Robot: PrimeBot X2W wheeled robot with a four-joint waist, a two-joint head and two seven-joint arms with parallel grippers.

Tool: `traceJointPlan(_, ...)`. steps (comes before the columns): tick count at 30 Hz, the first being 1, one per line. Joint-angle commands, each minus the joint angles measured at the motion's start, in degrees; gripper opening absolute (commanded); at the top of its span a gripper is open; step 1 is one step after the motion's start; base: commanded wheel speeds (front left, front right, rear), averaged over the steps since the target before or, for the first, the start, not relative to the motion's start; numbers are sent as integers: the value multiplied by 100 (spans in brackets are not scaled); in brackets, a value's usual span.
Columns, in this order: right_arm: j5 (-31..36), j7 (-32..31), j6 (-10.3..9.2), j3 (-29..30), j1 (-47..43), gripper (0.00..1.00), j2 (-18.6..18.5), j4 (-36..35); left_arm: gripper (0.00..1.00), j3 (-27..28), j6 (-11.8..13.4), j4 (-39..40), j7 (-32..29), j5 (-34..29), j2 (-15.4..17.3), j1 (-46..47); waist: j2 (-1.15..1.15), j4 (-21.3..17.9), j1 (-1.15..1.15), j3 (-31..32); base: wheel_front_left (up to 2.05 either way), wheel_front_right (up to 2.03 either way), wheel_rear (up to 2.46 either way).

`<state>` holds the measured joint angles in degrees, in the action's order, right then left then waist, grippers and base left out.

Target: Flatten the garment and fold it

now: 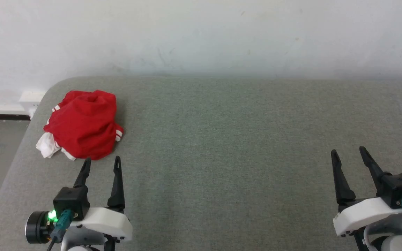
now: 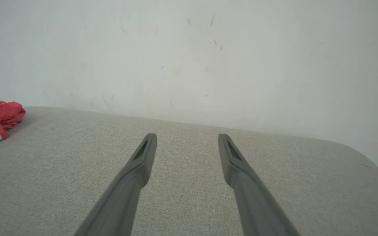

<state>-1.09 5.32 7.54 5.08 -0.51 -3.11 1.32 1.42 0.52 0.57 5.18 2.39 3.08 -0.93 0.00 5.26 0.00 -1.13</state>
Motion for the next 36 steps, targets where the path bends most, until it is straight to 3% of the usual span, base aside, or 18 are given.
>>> traceJointPlan(1, -27, 62, -2, -3, 11, 100, 9, 27, 100, 36, -9, 6, 75, 35, -7, -59, 0, 122, 0, -3, 0, 0, 0)
traceJointPlan(36, -46, 468, -4, 12, 40, 100, 16, 282, 100, 234, -3, -50, 481, 380, -13, -226, 0, 1412, 0, 28, 0, 0, 0)
